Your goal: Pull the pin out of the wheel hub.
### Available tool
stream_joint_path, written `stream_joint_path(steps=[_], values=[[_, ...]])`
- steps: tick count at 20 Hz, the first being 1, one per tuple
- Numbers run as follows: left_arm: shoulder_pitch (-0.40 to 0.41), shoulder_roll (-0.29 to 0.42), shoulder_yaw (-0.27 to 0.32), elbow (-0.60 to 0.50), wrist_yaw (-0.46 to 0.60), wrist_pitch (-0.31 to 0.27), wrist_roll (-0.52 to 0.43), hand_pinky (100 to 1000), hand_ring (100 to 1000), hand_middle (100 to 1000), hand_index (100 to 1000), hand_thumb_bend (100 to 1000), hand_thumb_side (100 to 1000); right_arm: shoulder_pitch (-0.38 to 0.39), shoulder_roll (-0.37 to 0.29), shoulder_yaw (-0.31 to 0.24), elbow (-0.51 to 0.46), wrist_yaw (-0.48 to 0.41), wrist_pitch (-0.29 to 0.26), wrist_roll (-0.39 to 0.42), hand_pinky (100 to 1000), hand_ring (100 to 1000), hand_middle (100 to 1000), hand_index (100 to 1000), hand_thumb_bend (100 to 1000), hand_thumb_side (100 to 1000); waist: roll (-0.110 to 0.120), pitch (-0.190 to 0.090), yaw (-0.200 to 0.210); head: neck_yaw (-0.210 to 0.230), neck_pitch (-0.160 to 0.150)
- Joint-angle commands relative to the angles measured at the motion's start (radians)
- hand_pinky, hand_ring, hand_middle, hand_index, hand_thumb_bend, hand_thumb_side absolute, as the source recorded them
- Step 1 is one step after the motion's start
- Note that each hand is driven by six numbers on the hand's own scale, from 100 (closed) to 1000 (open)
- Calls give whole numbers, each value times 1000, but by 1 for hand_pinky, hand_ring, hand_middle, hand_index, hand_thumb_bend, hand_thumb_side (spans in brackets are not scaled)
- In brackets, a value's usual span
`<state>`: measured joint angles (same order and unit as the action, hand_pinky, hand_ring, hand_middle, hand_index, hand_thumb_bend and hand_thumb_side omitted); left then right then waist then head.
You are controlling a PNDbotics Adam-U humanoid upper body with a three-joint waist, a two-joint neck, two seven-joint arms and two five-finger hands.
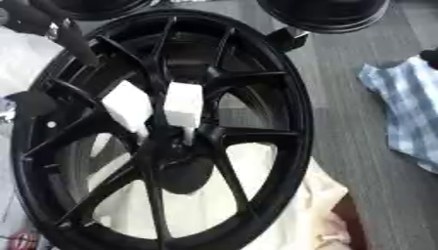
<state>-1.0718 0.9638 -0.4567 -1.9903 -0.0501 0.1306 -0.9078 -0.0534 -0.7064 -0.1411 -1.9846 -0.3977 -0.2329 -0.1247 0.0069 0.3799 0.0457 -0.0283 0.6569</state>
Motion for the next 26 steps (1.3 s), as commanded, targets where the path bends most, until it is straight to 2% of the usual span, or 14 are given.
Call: stream_joint_path(steps=[1,4,11,13,14,15,26], values=[[-33,-4,-20,-10,43,52,1,859,846,784,901,202,623,-9,-33,-7,-15,0,4,0,922,799,645,715,100,551,1,-30,-1,4,-13],[-50,-21,-31,-10,55,100,1,875,865,800,913,242,593,-13,-30,-4,-15,-1,10,2,923,799,645,714,100,554,2,-27,0,6,-14],[-74,-51,-38,-10,23,159,1,891,885,816,925,347,510,-24,-26,0,-15,-3,17,6,924,799,645,715,100,557,7,-16,-13,17,-22],[-74,-54,-40,-10,-3,166,1,897,894,827,925,372,489,-26,-25,0,-15,-2,16,7,924,799,645,714,100,557,8,-13,-18,21,-24],[-73,-55,-41,-10,-16,167,1,902,899,834,924,385,448,-27,-24,0,-15,-2,16,7,924,799,645,715,100,559,9,-11,-20,23,-25],[-71,-56,-43,-10,-28,165,1,902,899,834,924,391,469,-28,-23,0,-15,-2,16,7,924,799,645,715,100,559,10,-8,-22,24,-26],[-44,-54,-79,-6,-88,161,1,894,899,837,917,394,403,-43,-5,4,-15,7,25,10,926,800,645,715,100,571,10,24,-36,39,-34]])
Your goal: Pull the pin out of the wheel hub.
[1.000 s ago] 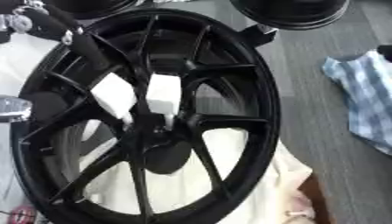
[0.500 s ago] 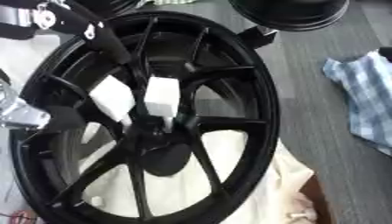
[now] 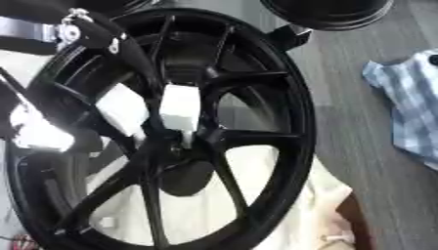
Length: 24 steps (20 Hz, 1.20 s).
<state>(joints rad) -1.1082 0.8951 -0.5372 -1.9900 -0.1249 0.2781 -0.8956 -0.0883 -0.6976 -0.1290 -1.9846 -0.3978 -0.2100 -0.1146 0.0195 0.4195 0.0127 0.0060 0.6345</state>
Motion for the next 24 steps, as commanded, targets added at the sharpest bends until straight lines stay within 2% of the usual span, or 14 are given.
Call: stream_joint_path(steps=[1,8,9,10,15,18,24], values=[[-5,15,0,-2,-19,12,-11,893,898,835,916,388,392,-9,-12,-8,-15,8,2,0,926,800,645,715,100,572,-3,-12,-3,7,-11],[2,14,6,18,-44,-1,-11,875,885,821,906,340,336,-15,-2,-3,-15,14,10,1,928,800,645,715,100,580,-7,2,3,17,-10],[2,14,8,21,-49,-2,-11,873,884,820,904,294,313,-15,0,-2,-15,15,12,2,928,800,645,715,100,574,-7,3,3,18,-10],[2,13,11,25,-55,-3,-11,872,884,819,904,325,308,-15,1,-1,-15,15,13,2,928,800,645,716,100,583,-7,4,3,18,-11],[5,4,24,65,-86,-14,-11,860,873,808,892,269,248,-15,7,-1,-15,18,15,3,929,801,645,716,100,583,-6,8,-7,25,-21],[8,1,23,80,-77,-20,-11,844,860,791,874,225,233,-14,9,-2,-15,19,14,1,929,801,646,717,100,584,-6,8,-8,27,-19],[8,1,24,86,-58,-21,-11,821,840,764,847,202,208,-15,13,-2,-15,17,19,-1,930,801,646,717,100,587,-4,8,-9,27,-19]])
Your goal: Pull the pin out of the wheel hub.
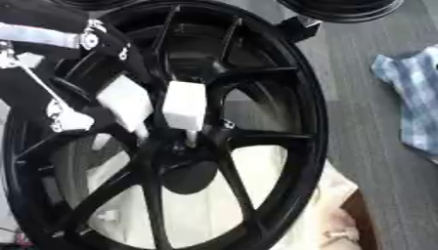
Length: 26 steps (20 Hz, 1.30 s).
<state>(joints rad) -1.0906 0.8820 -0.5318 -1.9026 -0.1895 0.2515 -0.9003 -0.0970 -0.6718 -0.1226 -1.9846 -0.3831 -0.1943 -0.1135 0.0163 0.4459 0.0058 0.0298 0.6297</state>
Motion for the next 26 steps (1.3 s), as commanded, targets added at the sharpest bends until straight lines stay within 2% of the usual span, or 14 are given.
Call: stream_joint_path(steps=[1,5,10,15,20,26], values=[[-10,14,17,0,9,5,-7,814,834,754,838,198,196,-6,-13,-8,-15,2,4,-4,930,801,646,717,100,587,-1,-19,-3,5,-15],[-8,12,7,7,15,1,-7,814,830,747,835,210,190,-6,-10,-8,-15,1,2,-3,930,801,646,717,100,587,-1,-19,-9,10,-21],[-10,7,8,13,20,-12,-7,810,819,710,810,184,156,-4,-6,-7,-15,2,6,-5,931,801,647,717,100,590,-1,-19,-11,12,-24],[-10,5,9,16,8,-26,-7,789,755,587,691,176,113,-3,-6,-8,-15,0,4,-5,931,802,647,718,100,588,-3,-21,-11,13,-25],[-12,2,22,11,16,-30,-7,753,679,486,588,125,123,0,-6,-8,-15,-1,9,-8,932,802,647,718,100,593,-2,-24,-8,14,-20],[-23,-1,61,-4,29,3,-3,691,596,401,464,100,148,5,-7,-11,-15,-2,8,-12,931,802,648,718,100,586,-6,-30,-2,13,-16]])
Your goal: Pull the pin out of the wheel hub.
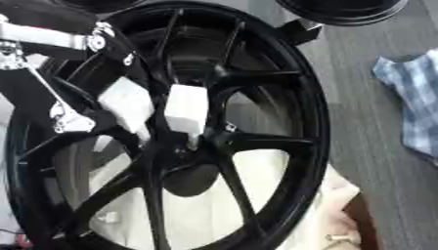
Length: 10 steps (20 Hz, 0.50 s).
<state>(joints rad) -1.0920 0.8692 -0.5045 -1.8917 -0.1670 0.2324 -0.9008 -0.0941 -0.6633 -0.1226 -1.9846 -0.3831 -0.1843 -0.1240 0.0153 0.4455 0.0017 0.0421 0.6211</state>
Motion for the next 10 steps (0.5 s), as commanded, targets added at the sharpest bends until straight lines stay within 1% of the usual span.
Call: stream_joint_path(steps=[1,5,10], values=[[-23,11,39,-16,6,32,5,684,587,389,444,100,153,3,-16,-11,-15,-2,-3,-2,931,802,648,718,100,585,-5,-31,3,1,-6],[-28,18,54,-31,18,64,29,681,578,369,410,100,162,6,-17,-13,-15,-4,-5,-3,932,802,648,718,100,585,-6,-37,7,-1,1],[-33,40,102,-56,47,86,43,677,571,362,403,100,168,11,-20,-15,-15,-7,-8,-2,931,802,648,718,100,580,-8,-45,15,-7,6]])
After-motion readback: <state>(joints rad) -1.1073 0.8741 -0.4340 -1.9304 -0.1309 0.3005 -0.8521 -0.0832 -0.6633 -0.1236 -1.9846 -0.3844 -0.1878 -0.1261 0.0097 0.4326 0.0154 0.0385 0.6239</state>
